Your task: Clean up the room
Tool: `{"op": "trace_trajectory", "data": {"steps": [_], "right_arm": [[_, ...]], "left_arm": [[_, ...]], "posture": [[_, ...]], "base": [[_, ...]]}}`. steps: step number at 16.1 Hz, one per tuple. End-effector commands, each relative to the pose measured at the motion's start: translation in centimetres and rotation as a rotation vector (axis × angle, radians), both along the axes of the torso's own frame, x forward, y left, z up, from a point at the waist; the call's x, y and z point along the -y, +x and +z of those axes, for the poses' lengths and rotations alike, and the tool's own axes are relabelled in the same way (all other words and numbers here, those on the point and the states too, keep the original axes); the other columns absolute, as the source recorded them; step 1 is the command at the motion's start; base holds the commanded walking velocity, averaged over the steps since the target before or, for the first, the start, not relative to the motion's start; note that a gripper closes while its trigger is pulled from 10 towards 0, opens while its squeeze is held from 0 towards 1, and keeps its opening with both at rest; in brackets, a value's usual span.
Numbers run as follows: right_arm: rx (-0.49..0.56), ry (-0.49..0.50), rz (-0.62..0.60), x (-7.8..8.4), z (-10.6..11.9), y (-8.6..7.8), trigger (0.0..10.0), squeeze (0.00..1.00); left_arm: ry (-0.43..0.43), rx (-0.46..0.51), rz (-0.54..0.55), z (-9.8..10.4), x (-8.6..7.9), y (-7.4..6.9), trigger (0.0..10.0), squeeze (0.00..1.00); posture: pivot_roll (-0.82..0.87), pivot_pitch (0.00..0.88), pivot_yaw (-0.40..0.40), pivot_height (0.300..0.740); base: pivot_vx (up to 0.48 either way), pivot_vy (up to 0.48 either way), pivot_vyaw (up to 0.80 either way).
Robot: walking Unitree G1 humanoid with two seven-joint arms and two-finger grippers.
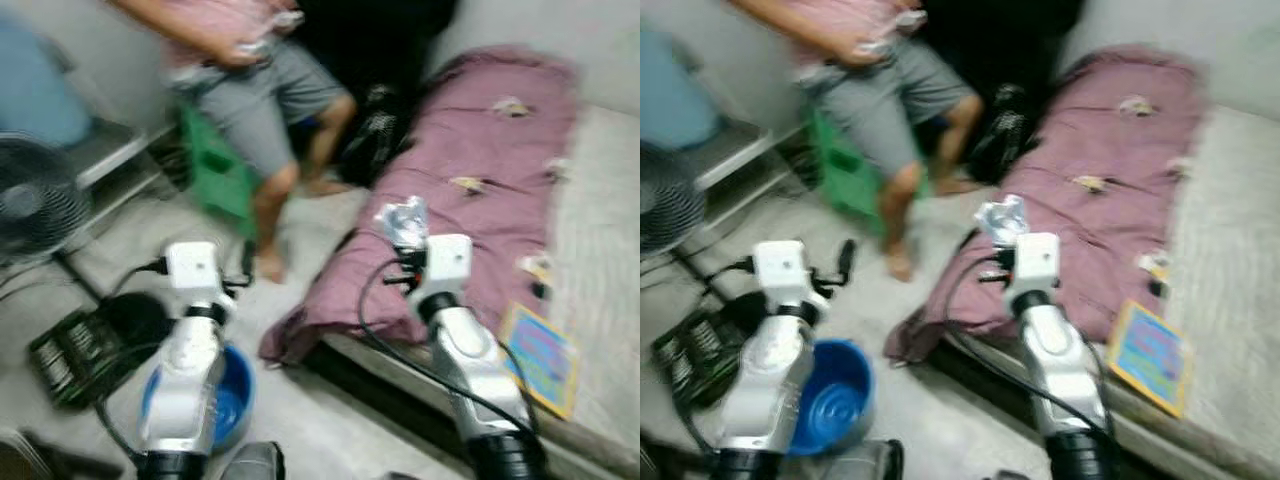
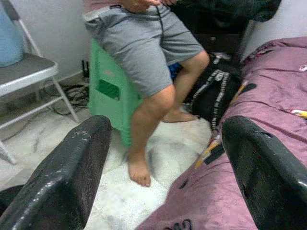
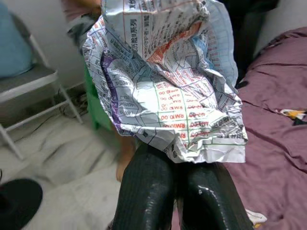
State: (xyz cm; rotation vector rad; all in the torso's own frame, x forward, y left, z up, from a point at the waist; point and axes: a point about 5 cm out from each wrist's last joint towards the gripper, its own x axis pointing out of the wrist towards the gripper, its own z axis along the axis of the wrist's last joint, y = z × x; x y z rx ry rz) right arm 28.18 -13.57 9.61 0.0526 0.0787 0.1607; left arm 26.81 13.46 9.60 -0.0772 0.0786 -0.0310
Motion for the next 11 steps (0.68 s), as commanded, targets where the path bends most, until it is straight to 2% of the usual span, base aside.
{"op": "trace_trajectory", "data": {"steps": [1, 11], "right_arm": [[0.015, 0.006, 0.008, -0.26, 0.42, 0.14, 10.0, 0.0], [0.017, 0.001, 0.015, -0.43, 0.43, 0.33, 10.0, 0.0]], "left_arm": [[0.012, 0.002, 0.004, 0.11, -0.28, 0.04, 10.0, 0.0], [0.017, 0.001, 0.009, 0.07, -0.34, 0.04, 10.0, 0.0]], "posture": [[-0.01, 0.0, -0.021, 0.74], [-0.01, 0.0, -0.023, 0.74]], "base": [[0.0, 0.0, 0.8], [0.0, 0.0, 0.8]]}}
